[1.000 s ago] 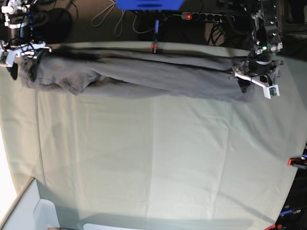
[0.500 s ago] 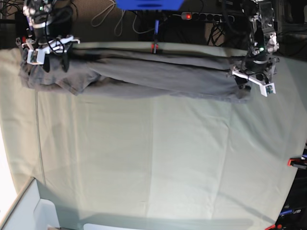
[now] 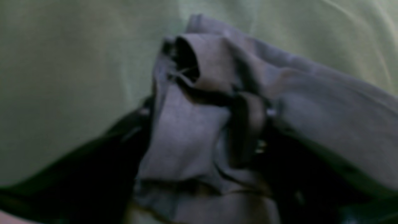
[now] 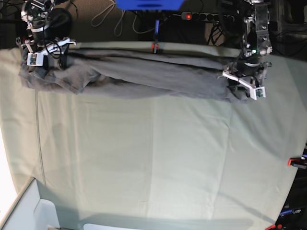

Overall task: Layout the t-shirt on the table in an organized manner, then fold the t-shirt properly
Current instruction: 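Fold the strip end with the left gripper toward the right gripper, then fold the other strip end with the right gripper toward the middle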

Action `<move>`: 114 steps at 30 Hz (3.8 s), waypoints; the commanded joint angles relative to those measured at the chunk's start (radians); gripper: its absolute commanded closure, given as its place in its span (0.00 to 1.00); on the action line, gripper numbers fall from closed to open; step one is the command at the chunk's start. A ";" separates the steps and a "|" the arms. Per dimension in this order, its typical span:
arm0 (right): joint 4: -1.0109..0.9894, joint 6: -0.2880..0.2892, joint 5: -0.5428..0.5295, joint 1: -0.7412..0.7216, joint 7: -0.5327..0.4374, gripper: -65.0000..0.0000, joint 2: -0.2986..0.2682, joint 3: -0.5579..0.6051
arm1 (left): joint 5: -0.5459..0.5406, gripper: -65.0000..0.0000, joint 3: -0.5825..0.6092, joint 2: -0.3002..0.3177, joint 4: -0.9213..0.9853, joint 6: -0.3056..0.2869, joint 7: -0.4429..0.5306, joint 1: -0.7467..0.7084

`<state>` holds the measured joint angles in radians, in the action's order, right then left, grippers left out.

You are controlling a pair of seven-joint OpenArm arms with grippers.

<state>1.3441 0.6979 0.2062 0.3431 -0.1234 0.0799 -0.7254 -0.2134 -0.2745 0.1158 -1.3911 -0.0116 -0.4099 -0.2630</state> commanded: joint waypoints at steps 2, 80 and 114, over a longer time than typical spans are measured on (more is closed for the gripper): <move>0.013 0.000 -0.011 -0.002 -0.026 0.41 -0.009 0.000 | -0.001 0.71 -0.002 0.006 0.009 -0.001 0.013 0.000; -0.033 0.000 -0.011 -0.092 -0.023 0.41 -0.124 -0.155 | -0.165 0.25 0.949 0.003 -0.273 0.009 0.016 0.161; -0.048 0.000 -0.017 -0.105 -0.025 1.00 -0.113 -0.078 | -0.378 0.25 0.119 0.147 -0.304 0.002 0.007 0.006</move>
<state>1.2770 0.6956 0.2070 0.2417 -0.1139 -0.0238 -0.8009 -0.5888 -0.1490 0.2543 -1.6772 -0.0040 -0.4244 -0.2676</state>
